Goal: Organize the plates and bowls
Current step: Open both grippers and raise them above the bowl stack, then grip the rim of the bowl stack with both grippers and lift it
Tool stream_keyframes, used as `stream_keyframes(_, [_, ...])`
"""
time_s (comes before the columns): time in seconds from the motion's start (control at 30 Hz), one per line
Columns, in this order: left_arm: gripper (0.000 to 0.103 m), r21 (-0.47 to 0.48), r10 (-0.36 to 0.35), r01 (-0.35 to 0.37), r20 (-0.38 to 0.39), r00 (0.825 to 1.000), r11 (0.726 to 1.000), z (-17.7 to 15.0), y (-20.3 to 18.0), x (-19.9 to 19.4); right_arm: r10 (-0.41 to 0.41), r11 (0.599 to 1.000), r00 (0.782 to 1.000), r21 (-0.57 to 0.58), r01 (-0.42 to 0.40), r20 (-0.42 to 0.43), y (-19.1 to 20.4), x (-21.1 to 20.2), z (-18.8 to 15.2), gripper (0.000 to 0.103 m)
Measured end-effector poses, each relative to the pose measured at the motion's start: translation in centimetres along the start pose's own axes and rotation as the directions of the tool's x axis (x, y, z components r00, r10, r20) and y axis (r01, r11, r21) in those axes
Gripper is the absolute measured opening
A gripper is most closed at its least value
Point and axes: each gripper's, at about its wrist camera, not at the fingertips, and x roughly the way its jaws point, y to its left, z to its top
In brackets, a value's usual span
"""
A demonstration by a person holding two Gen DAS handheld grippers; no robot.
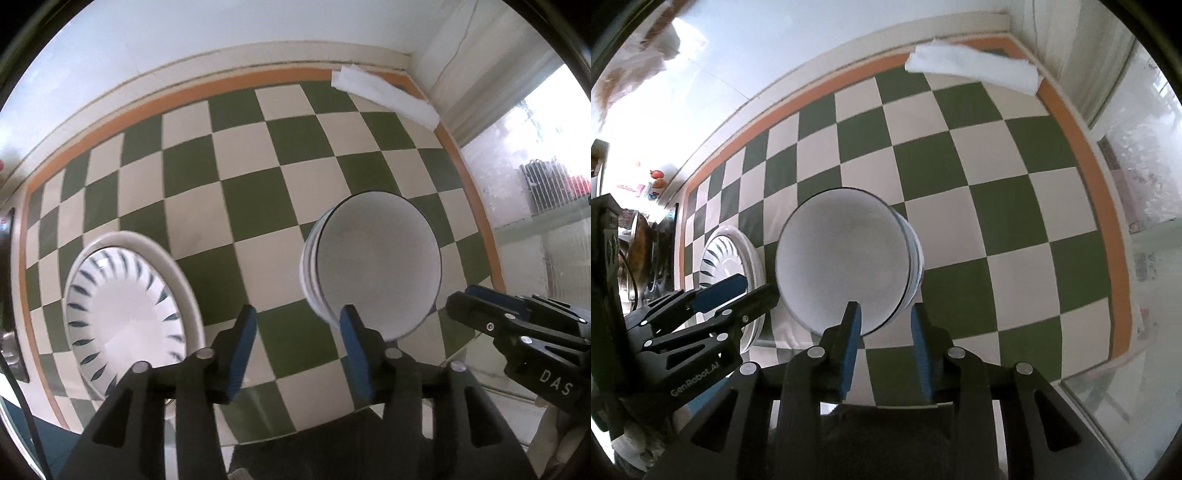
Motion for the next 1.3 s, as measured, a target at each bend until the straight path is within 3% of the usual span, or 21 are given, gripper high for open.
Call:
stream_keyframes(0.1, [0.08, 0.0, 0.009, -0.009, 0.048, 0.999, 1.0, -1.4, 0.3, -2.0, -0.001, 1.0, 1.0, -0.006, 0.001, 0.026, 0.8, -1.5, -1.6, 0.033])
stream_keyframes(0.3, [0.088, -0.019, 0.012, -0.009, 0.132, 0.991, 1.0, -4.3, 0.6, -6.2, -0.026, 0.998, 0.994, -0.051, 0.032, 0.11, 3.2, -5.1, -5.5, 0.055])
stream_keyframes(0.37, [0.091, -0.021, 0.017, -0.014, 0.162, 0.987, 1.0, -5.1, 0.5, -7.8, -0.015, 0.998, 0.989, -0.063, 0.025, 0.145, 4.1, -6.6, -6.9, 0.077])
stream_keyframes(0.47, [0.095, -0.017, 0.025, -0.021, 0.209, 0.978, 1.0, -6.5, 0.3, -10.1, -0.034, 0.996, 0.979, -0.07, 0.049, 0.199, 5.1, -9.0, -8.9, 0.087])
stream_keyframes(0.67, [0.095, -0.014, 0.019, -0.016, 0.252, 0.967, 1.0, -8.5, -0.2, -13.3, -0.085, 0.989, 0.95, -0.087, 0.116, 0.3, 6.4, -13.7, -12.1, 0.091])
stream_keyframes(0.93, [0.102, -0.005, 0.01, -0.009, 0.302, 0.953, 1.0, -9.2, -0.6, -14.7, -0.088, 0.99, 0.937, -0.071, 0.119, 0.337, 6.2, -16.1, -13.8, 0.094])
stream_keyframes(1.13, [0.103, 0.004, 0.008, -0.009, 0.265, 0.964, 1.0, -7.6, -0.5, -13.0, -0.064, 0.997, 0.942, -0.013, 0.072, 0.329, 4.3, -15.0, -12.2, 0.096])
stream_keyframes(1.3, [0.103, -0.012, -0.04, 0.043, 0.184, 0.982, 0.999, -4.7, 0.4, -9.2, -0.026, 0.999, 0.954, 0.046, 0.014, 0.297, 2.0, -12.5, -9.4, 0.096])
